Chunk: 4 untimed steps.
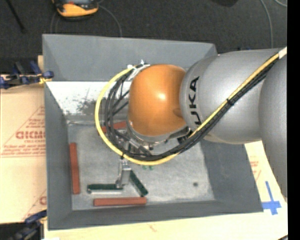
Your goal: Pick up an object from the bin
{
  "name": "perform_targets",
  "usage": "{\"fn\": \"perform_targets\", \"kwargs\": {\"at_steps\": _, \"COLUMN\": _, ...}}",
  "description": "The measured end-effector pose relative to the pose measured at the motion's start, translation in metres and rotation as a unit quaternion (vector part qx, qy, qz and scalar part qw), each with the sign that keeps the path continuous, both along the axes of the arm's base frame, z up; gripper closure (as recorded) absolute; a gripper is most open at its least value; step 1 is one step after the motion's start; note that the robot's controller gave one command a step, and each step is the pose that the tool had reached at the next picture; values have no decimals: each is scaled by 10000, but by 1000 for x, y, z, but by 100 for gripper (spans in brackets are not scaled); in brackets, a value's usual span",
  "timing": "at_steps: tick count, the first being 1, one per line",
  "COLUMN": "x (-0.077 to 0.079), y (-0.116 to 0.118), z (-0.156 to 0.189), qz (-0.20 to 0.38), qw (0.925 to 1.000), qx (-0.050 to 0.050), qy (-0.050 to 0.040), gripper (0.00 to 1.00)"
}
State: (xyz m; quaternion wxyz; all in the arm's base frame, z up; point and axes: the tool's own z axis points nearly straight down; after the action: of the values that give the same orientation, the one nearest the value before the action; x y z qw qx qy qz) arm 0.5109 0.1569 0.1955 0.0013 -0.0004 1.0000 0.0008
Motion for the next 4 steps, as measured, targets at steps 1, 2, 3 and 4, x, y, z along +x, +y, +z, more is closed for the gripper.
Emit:
{"fn": "perform_targets", "kwargs": {"at_steps": 1, "x": 0, "y": 0, "z": 0, "qz": -5, "qw": 10000, "qx": 1, "qy": 0, "gripper": 0}}
{"fn": "perform_targets", "kwargs": {"at_steps": 2, "x": -2, "y": -1, "z": -9, "qz": 185, "qw": 9998, "qx": -1, "qy": -20, "gripper": 0}}
{"fn": "perform_targets", "kwargs": {"at_steps": 3, "x": -1, "y": -18, "z": -67, "qz": 1166, "qw": 9932, "qx": -5, "qy": -29, "gripper": 0}}
{"fn": "perform_targets", "kwargs": {"at_steps": 4, "x": -9, "y": -15, "z": -96, "qz": 1300, "qw": 9915, "qx": -11, "qy": 19, "gripper": 0}}
